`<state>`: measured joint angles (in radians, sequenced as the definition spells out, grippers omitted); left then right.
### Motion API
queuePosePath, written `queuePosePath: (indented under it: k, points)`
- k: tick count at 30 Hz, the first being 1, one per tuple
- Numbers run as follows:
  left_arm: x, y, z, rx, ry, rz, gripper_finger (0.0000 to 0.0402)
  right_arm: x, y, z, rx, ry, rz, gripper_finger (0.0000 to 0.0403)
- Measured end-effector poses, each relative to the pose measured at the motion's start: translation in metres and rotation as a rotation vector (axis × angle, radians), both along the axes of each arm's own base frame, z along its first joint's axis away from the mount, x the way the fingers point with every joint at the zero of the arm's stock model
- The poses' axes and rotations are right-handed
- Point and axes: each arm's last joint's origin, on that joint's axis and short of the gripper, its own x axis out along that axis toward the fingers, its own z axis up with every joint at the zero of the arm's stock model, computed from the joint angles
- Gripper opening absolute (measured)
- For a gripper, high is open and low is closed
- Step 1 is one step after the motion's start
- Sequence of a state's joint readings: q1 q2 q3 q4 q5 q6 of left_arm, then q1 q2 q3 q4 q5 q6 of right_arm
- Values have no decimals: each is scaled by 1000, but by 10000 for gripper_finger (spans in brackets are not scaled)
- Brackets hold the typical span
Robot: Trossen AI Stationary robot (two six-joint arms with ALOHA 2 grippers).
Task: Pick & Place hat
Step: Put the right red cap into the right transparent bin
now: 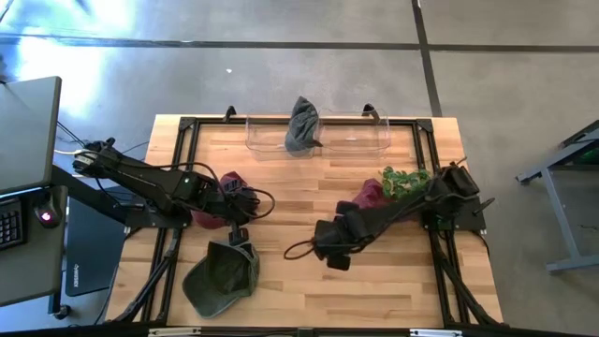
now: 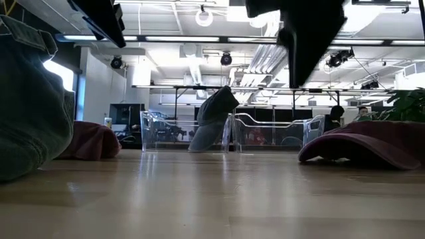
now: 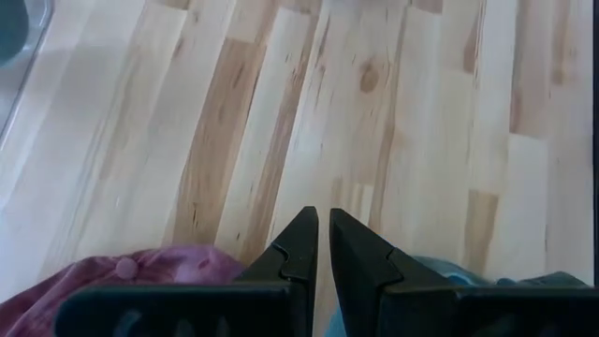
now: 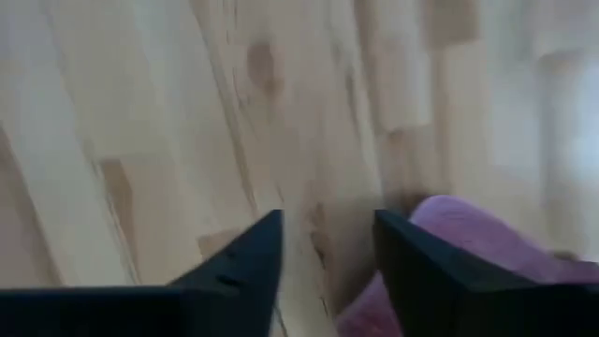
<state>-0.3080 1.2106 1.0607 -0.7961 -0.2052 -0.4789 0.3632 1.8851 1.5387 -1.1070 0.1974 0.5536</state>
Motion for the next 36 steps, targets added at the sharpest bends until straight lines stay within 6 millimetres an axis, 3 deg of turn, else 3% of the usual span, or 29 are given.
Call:
queuePosePath:
  k: [3,6,18,22,29,36]
  points:
    - [1,0,0,2,-7,-2,27,-4,-10,-21,-18,58,-18,226]
    - [1,0,1,18,-13,6,27,-9,-17,-40,-92,125,7,250]
    - [1,1,0,30,-13,12,27,-9,-19,-87,-343,304,154,254]
    - [0,1,0,32,-6,12,27,-18,-21,-89,-403,403,106,250]
    - [-2,1,-1,23,18,9,27,-31,-25,-77,-470,448,-74,192]
    - [-2,1,-1,28,21,-6,27,-33,-24,-73,-454,463,-161,54]
